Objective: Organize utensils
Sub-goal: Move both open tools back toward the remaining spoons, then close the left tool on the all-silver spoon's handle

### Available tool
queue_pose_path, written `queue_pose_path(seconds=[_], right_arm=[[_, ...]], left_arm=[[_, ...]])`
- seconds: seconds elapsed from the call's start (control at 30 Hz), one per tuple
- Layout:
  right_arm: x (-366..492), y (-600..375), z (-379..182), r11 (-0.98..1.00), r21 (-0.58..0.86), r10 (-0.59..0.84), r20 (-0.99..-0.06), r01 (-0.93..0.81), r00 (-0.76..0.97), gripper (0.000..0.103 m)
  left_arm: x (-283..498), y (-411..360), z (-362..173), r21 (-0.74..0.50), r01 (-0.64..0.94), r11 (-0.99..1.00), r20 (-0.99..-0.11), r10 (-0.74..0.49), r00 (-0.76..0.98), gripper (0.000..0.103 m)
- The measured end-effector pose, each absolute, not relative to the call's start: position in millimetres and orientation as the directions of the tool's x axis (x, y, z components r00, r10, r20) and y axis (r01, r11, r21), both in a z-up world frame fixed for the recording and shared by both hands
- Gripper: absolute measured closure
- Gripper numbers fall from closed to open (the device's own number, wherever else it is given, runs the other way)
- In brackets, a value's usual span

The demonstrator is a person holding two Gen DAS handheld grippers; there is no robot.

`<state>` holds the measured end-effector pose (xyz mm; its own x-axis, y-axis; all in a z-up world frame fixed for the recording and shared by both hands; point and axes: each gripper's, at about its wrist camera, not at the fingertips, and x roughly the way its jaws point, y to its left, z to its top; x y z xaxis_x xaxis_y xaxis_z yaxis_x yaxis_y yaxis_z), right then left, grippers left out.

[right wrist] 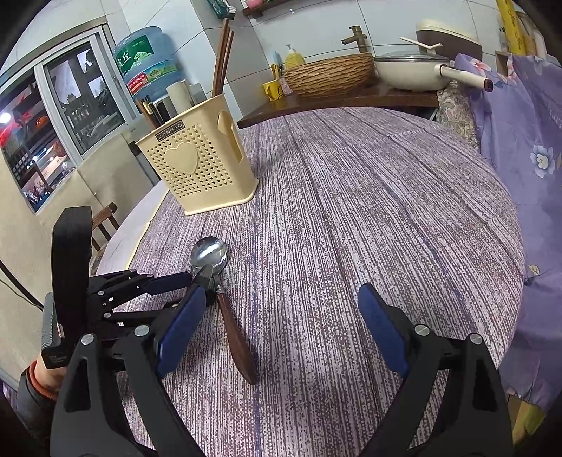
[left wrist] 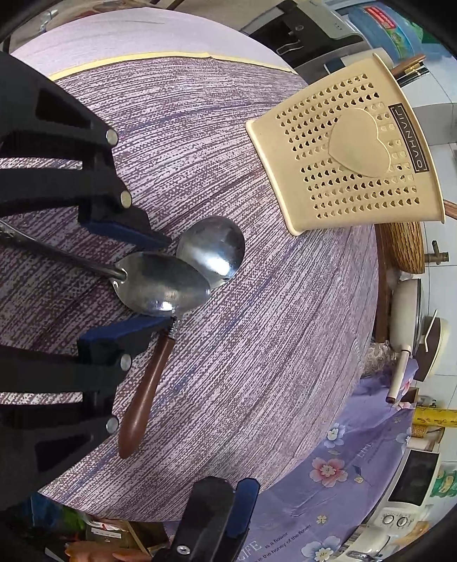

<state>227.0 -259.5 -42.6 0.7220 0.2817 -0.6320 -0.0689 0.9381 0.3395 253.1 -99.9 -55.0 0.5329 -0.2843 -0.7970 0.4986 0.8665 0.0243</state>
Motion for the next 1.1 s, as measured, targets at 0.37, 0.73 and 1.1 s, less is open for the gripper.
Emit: queue_pose_path(seconds=[0.37,0.73,1.1], right_arm=[[239,-232,-45,0.953,0.276,0.286,-0.67,-0.128,0.685,0.015],[285,-155,-51,0.933,0.018,0.244,-0.766,-0.36,0.595,0.015],[326,-145,-73,0.911,0.041,0.254,-0.84,-0.41,0.479,0.022]], left_arm=[[270,-42,-51,-0.074,0.232,0.97,-0.822,-0.191,0.537,0.066],[279,-8,-48,-0.096,0.11,0.989,-0.831,-0.14,0.538,0.057],[276,3,-49,-0.056,0.115,0.992,-0.836,-0.109,0.537,0.041]])
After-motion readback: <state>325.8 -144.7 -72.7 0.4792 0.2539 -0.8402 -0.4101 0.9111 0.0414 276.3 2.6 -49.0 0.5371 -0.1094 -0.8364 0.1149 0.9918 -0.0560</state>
